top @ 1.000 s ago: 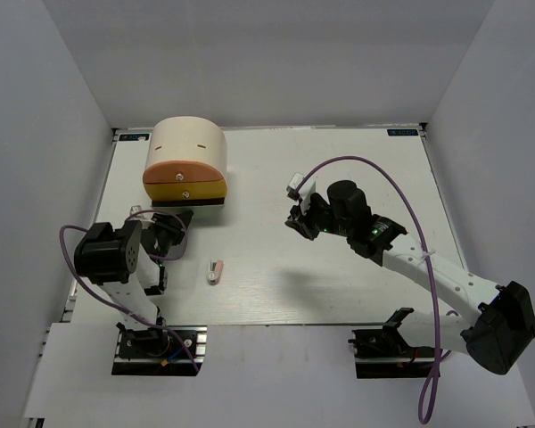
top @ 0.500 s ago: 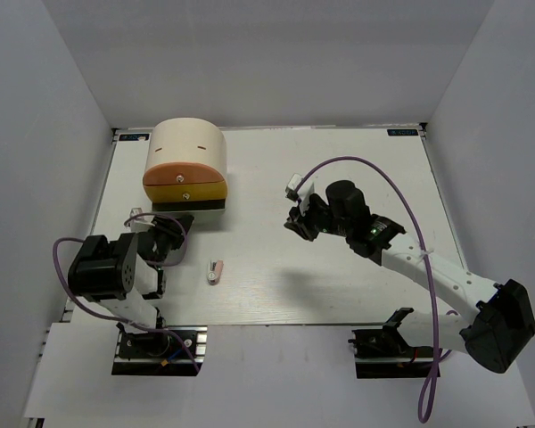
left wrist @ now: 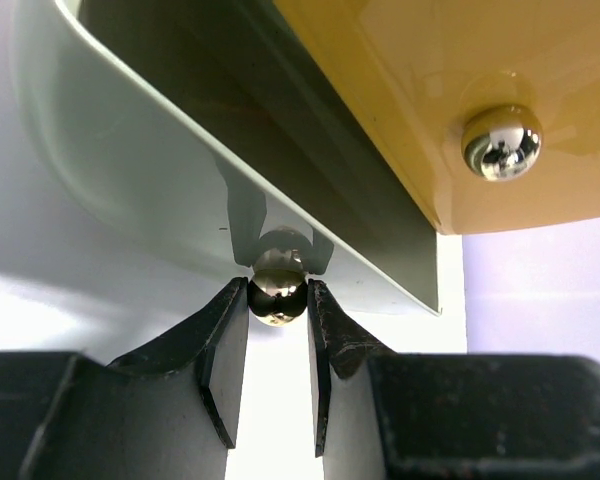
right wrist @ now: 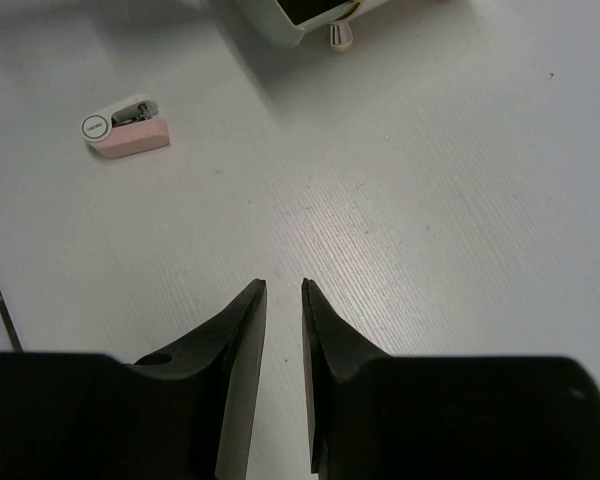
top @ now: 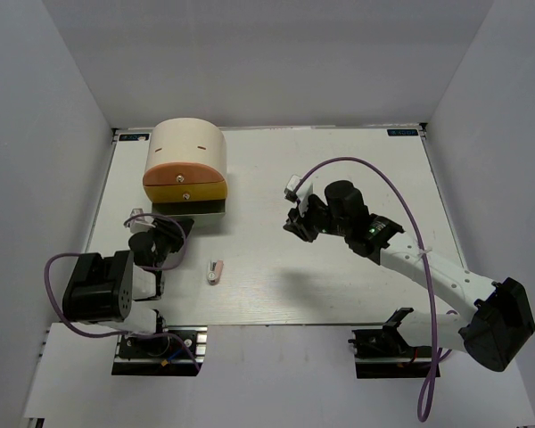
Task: Sort the stationery into containers
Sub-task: Open the drawer in the storage box, then pick up the stapler from the center of the board.
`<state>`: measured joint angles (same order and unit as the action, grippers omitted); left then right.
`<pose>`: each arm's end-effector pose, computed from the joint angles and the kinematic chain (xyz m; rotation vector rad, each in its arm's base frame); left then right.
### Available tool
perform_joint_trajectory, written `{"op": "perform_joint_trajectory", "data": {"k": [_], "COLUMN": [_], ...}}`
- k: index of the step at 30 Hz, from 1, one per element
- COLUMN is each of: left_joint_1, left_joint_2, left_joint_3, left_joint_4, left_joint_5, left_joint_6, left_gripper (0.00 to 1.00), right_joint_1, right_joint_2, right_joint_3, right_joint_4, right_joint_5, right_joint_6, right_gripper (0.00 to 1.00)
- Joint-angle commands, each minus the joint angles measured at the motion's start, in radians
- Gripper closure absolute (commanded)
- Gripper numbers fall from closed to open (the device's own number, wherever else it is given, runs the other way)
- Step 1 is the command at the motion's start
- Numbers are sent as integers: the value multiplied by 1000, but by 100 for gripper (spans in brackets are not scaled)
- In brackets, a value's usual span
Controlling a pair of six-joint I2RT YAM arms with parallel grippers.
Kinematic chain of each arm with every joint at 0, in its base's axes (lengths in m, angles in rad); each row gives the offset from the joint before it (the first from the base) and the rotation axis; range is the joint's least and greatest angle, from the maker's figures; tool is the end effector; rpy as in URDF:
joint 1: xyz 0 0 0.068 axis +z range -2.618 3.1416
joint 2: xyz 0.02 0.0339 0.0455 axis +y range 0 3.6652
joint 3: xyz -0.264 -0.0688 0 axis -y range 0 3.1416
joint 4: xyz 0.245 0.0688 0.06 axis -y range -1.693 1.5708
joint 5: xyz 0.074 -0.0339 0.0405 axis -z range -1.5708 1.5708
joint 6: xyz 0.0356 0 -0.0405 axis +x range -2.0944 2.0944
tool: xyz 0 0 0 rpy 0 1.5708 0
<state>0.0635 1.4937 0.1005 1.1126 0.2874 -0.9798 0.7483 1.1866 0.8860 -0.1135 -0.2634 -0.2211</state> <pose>0.2061 0.0030 0.1162 -0.7782 1.7750 -0.8913 0.1931 0.1919 0.2994 -1.0916 1.6995 0.5996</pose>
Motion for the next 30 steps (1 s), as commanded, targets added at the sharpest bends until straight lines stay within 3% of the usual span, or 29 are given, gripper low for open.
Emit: {"op": "perform_joint_trajectory", "data": {"k": [1, 4, 7, 8, 9, 12, 14, 16, 21, 26, 30], "left_joint_1": [1, 1, 1, 1, 1, 1, 1, 1, -14, -14, -24], "left_joint_2": [-70, -119, -141, -141, -141, -150, -179, -207, -377, -672, -884], "left_joint_3": [-34, -44, -44, -44, -44, -33, -24, -24, -2, 22, 70], "left_joint_4": [-86, -120, -155, -164, -165, -206, -236, -267, -530, -830, -1082], "left_joint_5": [-10, -19, -19, -28, -28, -28, -28, -19, -54, -100, -119], "left_joint_6": [33, 42, 43, 43, 43, 43, 52, 52, 137, 265, 309], "left_gripper": [86, 86, 76, 67, 49, 22, 14, 12, 9, 9, 9], "right_joint_1": [2, 2, 2, 3, 2, 2, 2, 2, 8, 29, 72], "right_joint_2": [-1, 1, -1, -1, -1, 2, 4, 10, 45, 94, 96], "right_joint_3": [13, 13, 14, 16, 19, 21, 22, 24, 27, 16, -27], "right_joint_4": [5, 3, 1, -6, -9, -20, -31, -41, -107, -277, -305], "right_joint_5": [-23, -23, -34, -37, -42, -60, -82, -94, -235, -491, -514], "right_joint_6": [-12, -11, -12, -15, -18, -30, -47, -76, -185, -524, -713], "right_gripper": [73, 71, 66, 63, 57, 51, 44, 41, 34, 34, 36]}}
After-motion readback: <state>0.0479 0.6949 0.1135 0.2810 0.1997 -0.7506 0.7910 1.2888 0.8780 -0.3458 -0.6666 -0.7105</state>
